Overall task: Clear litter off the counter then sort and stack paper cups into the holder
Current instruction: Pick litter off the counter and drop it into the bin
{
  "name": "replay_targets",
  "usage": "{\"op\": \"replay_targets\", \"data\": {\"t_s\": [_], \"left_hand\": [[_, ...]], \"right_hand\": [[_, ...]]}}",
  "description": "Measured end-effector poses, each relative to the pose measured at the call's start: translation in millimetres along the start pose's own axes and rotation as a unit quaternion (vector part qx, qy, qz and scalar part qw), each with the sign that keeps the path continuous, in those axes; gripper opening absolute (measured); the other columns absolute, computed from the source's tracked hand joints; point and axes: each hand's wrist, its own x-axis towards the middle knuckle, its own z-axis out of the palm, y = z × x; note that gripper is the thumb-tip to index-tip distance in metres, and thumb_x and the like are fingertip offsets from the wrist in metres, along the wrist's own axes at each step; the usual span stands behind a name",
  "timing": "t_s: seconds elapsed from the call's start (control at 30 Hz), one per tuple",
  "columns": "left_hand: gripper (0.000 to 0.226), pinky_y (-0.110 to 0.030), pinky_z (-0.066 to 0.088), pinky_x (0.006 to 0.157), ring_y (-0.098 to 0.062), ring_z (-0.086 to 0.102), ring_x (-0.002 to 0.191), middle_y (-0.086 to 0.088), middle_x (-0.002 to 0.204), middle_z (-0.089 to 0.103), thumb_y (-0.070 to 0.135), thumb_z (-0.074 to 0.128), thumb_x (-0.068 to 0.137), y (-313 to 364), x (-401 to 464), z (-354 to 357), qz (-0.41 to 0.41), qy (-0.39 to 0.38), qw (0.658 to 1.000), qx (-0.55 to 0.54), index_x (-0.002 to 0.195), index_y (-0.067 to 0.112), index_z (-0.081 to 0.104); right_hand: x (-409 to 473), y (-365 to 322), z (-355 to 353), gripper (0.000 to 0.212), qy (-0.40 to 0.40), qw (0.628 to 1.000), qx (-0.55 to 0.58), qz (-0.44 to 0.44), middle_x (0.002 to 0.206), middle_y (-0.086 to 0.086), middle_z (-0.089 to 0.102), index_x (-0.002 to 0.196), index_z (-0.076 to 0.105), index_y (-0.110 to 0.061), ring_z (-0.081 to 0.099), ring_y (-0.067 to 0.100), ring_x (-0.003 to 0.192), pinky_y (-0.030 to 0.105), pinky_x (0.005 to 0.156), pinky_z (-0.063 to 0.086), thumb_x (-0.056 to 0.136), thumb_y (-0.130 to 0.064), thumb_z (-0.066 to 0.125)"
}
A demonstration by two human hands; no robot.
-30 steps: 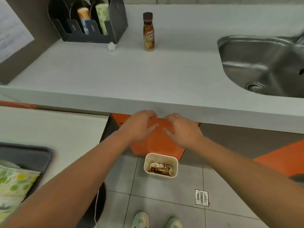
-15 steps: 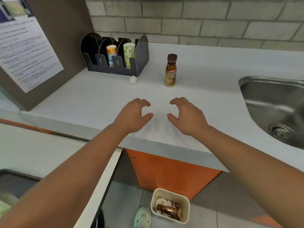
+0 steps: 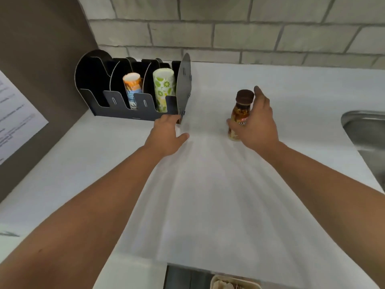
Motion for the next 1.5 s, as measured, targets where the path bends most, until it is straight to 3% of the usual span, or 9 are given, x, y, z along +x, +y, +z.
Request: {"op": "replay_targets", "data": {"t_s": [0.1, 0.23, 0.33, 0.57, 0.7, 1.03, 1.17, 1.3, 1.5], "left_hand": [[0.052, -0.040, 0.037, 0.106, -0.032, 0.043, 0.128, -0.012, 0.137, 0.051, 0.040, 0.061, 0.092, -9, 11, 8, -0.002, -0.030, 0.999, 0.015, 0.139, 0.018, 0.051], [0.037, -0.035, 0.040, 0.102, -0.031, 0.050, 0.124, -0.014, 0.134, 0.054, 0.023, 0.057, 0.096, -15, 14, 15, 0.009, -0.026, 1.000, 0.011, 0.133, 0.013, 0.059], [0.033, -0.033, 0.042, 0.098, -0.030, 0.056, 0.117, -0.011, 0.128, 0.059, 0.020, 0.062, 0.093, -14, 9, 16, 0.001, -0.002, 1.000, -0.024, 0.124, 0.012, 0.065], [0.030, -0.020, 0.042, 0.087, -0.021, 0.063, 0.103, -0.005, 0.115, 0.069, 0.027, 0.070, 0.089, 20, -24, 12, 0.008, 0.033, 0.996, -0.079, 0.115, 0.013, 0.069], [0.033, -0.022, 0.045, 0.088, -0.021, 0.064, 0.102, -0.005, 0.118, 0.068, 0.030, 0.071, 0.088, 55, -62, 13, 0.026, 0.045, 0.996, -0.075, 0.117, 0.015, 0.070], [0.037, -0.020, 0.045, 0.085, -0.018, 0.065, 0.099, -0.005, 0.118, 0.067, 0.030, 0.073, 0.085, 138, -237, 44, 0.016, 0.093, 0.991, -0.098, 0.119, 0.017, 0.069], [0.040, -0.034, 0.055, 0.081, -0.019, 0.063, 0.094, -0.004, 0.109, 0.065, 0.029, 0.073, 0.079, 163, -299, 62, 0.033, 0.091, 0.988, -0.122, 0.115, 0.015, 0.064], [0.028, -0.022, 0.041, 0.065, -0.015, 0.055, 0.087, 0.002, 0.097, 0.058, 0.029, 0.070, 0.078, 177, -343, 76, 0.058, 0.063, 0.990, -0.109, 0.102, 0.018, 0.062], [0.023, -0.028, 0.040, 0.068, -0.017, 0.055, 0.085, 0.000, 0.094, 0.060, 0.025, 0.070, 0.076, 159, -390, 137, 0.050, -0.012, 0.992, -0.118, 0.095, 0.018, 0.061]], "right_hand": [[19, -9, 8, 0.099, 0.009, 1.000, 0.010, 0.010, 0.148, 0.008, 0.034, 0.153, 0.008, -0.018, 0.043, 0.032, 0.126, 0.045, 0.094, 0.044, 0.080, -0.037, 0.072], [28, -13, 17, 0.067, 0.005, 1.000, 0.006, 0.005, 0.137, 0.007, 0.044, 0.147, 0.027, -0.017, 0.055, 0.032, 0.109, 0.034, 0.075, 0.042, 0.089, -0.023, 0.060], [23, -15, 18, 0.057, 0.003, 1.000, -0.001, -0.005, 0.133, 0.006, 0.049, 0.141, 0.033, -0.016, 0.057, 0.031, 0.106, 0.031, 0.073, 0.038, 0.090, -0.026, 0.059], [-21, -13, -3, 0.053, -0.028, 0.998, 0.009, -0.050, 0.123, 0.003, 0.055, 0.133, 0.037, -0.017, 0.060, 0.028, 0.099, 0.033, 0.074, 0.045, 0.091, -0.039, 0.061], [-66, -7, -32, 0.055, -0.049, 0.997, 0.005, -0.067, 0.125, 0.002, 0.056, 0.135, 0.036, -0.019, 0.060, 0.025, 0.102, 0.036, 0.080, 0.049, 0.091, -0.043, 0.060], [-222, 33, -124, 0.053, -0.075, 0.988, 0.043, -0.129, 0.123, 0.000, 0.055, 0.135, 0.037, -0.020, 0.056, 0.018, 0.099, 0.029, 0.078, 0.043, 0.092, -0.041, 0.059], [-277, 44, -155, 0.053, -0.081, 0.982, 0.053, -0.159, 0.119, 0.000, 0.055, 0.134, 0.038, -0.020, 0.053, 0.014, 0.092, 0.029, 0.075, 0.045, 0.090, -0.040, 0.060], [-325, 57, -170, 0.050, -0.095, 0.979, 0.065, -0.167, 0.106, -0.006, 0.054, 0.126, 0.042, -0.021, 0.055, 0.017, 0.086, 0.035, 0.072, 0.050, 0.085, -0.040, 0.062], [-393, 117, -138, 0.047, -0.170, 0.978, 0.024, -0.119, 0.108, -0.010, 0.054, 0.128, 0.045, -0.022, 0.052, 0.008, 0.091, 0.028, 0.072, 0.043, 0.088, -0.041, 0.062]]}}
